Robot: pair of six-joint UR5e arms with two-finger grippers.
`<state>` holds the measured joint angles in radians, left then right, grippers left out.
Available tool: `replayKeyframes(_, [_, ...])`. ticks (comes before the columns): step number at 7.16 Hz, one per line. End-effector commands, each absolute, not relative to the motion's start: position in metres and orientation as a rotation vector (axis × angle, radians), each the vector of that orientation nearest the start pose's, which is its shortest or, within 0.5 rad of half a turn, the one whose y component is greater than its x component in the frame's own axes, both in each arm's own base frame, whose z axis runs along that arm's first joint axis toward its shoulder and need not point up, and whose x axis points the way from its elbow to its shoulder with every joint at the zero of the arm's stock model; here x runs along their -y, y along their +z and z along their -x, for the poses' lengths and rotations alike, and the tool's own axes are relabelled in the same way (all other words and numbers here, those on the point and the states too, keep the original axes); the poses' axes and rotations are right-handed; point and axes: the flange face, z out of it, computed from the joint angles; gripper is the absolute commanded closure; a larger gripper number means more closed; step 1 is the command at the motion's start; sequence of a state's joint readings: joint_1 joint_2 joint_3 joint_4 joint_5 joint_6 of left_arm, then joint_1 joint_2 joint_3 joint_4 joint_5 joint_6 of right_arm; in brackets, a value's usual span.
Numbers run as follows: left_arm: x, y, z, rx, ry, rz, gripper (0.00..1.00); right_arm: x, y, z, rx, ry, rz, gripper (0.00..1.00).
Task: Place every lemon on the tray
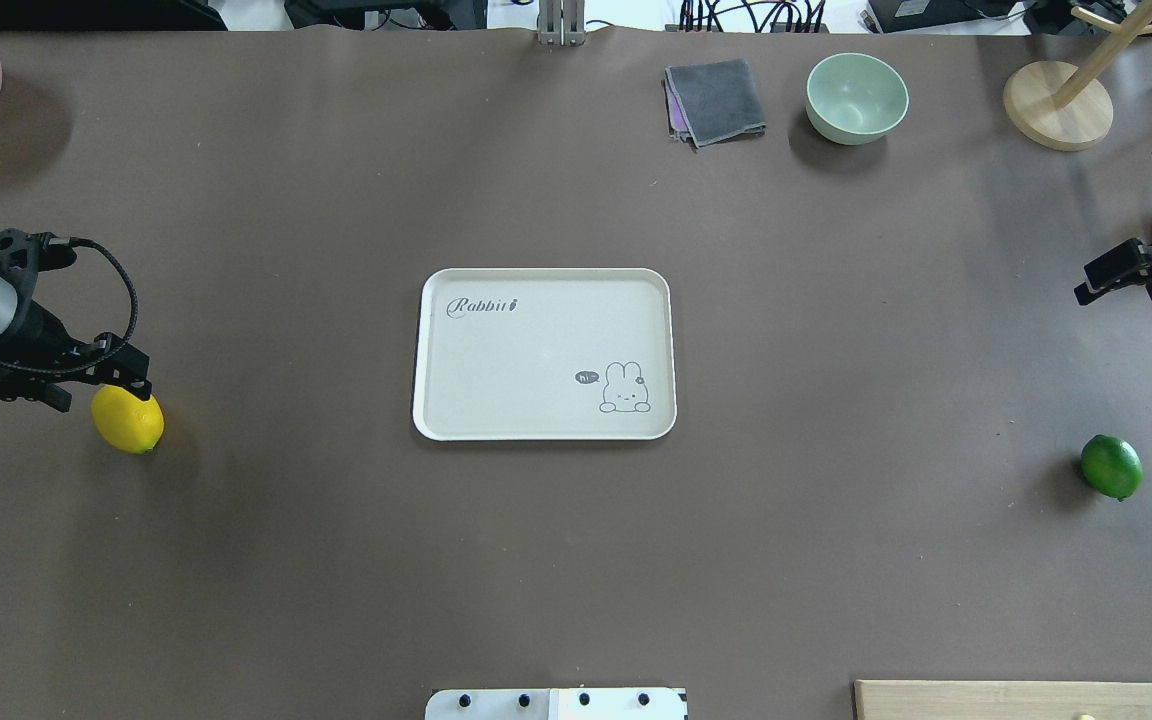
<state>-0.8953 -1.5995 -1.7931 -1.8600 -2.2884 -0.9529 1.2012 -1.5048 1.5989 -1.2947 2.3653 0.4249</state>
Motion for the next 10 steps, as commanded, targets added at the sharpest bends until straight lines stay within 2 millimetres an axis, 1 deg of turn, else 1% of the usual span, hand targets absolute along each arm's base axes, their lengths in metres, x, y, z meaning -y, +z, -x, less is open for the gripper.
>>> replayKeyframes(1, [0.45,0.496,-0.257,-0.797,-0.037,0.177,0.04,0.522,0.578,0.137,0.86,-0.097,-0.018,0.0])
replayKeyframes(2, [0.453,0.502,-0.257,-0.775,-0.06,0.175,0.03,0.522,0.578,0.138,0.86,-0.099,-0.018,0.0])
replayKeyframes(3, [0.455,0.503,-0.259,-0.771,-0.116,0.197,0.03,0.522,0.578,0.138,0.858,-0.098,-0.018,0.0])
replayKeyframes(4, [0.457,0.508,-0.26,-0.761,-0.193,0.234,0.03,0.522,0.579,0.139,0.858,-0.099,-0.016,0.0])
replayKeyframes(5, [0.457,0.509,-0.262,-0.759,-0.237,0.258,0.03,0.522,0.579,0.14,0.858,-0.101,-0.016,0.0])
replayKeyframes(6, [0.461,0.503,-0.265,-0.768,-0.271,0.262,0.03,0.522,0.579,0.14,0.858,-0.101,-0.016,0.0])
replayKeyframes(7, [0.462,0.506,-0.266,-0.776,-0.287,0.261,0.03,0.522,0.579,0.141,0.858,-0.102,-0.015,0.0])
replayKeyframes(10, [0.466,0.528,-0.274,-0.822,-0.304,0.243,0.03,0.521,0.581,0.142,0.856,-0.103,-0.011,0.0])
